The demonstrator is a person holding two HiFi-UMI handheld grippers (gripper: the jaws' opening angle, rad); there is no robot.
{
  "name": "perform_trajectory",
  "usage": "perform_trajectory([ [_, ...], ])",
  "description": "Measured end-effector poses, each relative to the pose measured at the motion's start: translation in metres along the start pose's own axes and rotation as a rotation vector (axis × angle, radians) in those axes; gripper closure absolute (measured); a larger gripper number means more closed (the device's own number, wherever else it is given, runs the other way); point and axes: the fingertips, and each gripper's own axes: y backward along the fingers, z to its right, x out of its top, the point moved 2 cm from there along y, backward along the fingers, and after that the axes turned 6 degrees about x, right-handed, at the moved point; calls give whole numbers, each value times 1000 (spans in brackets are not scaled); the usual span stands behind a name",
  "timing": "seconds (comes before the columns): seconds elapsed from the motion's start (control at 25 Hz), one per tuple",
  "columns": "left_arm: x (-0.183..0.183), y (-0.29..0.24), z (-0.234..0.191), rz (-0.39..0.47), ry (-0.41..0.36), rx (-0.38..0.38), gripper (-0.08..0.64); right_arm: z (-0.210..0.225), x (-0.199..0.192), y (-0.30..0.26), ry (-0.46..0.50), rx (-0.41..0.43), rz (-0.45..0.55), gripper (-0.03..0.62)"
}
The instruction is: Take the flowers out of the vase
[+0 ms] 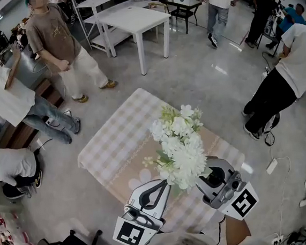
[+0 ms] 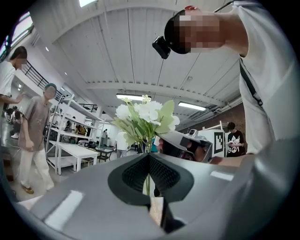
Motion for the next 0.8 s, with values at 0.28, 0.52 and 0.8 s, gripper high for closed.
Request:
perform_trajectory([
  [0.28, 5, 15, 10, 13, 0, -8, 551, -22, 3, 14, -30, -5, -7, 569],
  [0.52, 6, 26, 21, 20, 2, -24, 551, -39, 3, 24, -53, -18, -16, 569],
  [0.8, 7, 33, 32, 19, -2, -41, 551, -49, 4, 34, -66, -29, -40, 569],
])
